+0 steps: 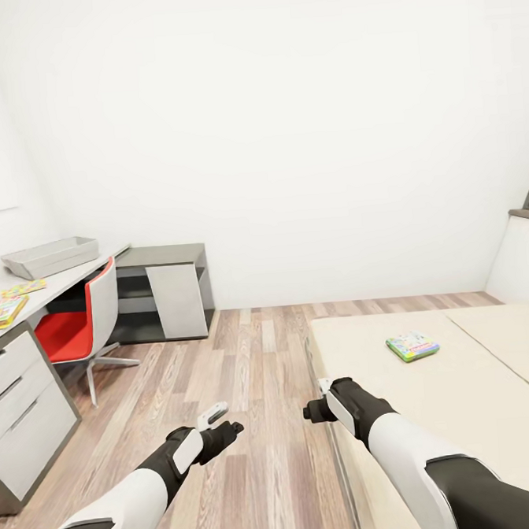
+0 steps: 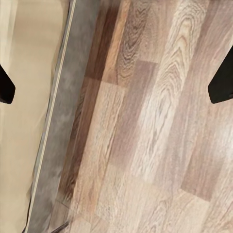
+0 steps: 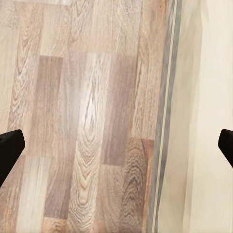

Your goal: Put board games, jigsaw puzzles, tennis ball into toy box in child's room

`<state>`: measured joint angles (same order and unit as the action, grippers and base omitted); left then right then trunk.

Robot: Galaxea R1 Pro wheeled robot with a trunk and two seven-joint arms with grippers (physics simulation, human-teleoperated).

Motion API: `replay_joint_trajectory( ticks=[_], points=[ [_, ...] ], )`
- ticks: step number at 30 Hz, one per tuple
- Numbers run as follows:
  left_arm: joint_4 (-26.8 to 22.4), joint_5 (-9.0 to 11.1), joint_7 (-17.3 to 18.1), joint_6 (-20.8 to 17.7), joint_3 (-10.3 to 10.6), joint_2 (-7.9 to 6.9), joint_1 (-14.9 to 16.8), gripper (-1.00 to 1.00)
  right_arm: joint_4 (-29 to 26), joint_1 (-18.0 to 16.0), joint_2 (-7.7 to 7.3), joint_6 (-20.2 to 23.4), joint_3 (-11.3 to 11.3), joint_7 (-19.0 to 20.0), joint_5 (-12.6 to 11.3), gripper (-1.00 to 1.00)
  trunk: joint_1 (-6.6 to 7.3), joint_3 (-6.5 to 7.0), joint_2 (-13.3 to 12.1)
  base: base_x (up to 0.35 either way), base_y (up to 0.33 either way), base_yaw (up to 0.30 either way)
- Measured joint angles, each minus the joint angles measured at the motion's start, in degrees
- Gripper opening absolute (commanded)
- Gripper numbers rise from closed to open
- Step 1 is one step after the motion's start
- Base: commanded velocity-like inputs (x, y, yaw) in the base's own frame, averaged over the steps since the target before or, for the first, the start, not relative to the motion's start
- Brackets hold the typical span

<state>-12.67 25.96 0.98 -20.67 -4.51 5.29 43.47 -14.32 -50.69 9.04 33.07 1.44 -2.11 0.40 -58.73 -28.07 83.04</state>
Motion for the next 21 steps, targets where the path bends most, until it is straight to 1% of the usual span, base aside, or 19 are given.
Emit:
replay_joint_trajectory(
  ticks=[21],
  points=[
    [0.0, 0.1, 0.1, 0.0, 0.0, -0.05, 0.0, 1.0, 0.0, 0.0, 0.01, 0.0, 0.0, 0.0, 0.0, 1.0, 0.0, 0.0, 0.0, -0.006, -0.001, 0.0]
  ],
)
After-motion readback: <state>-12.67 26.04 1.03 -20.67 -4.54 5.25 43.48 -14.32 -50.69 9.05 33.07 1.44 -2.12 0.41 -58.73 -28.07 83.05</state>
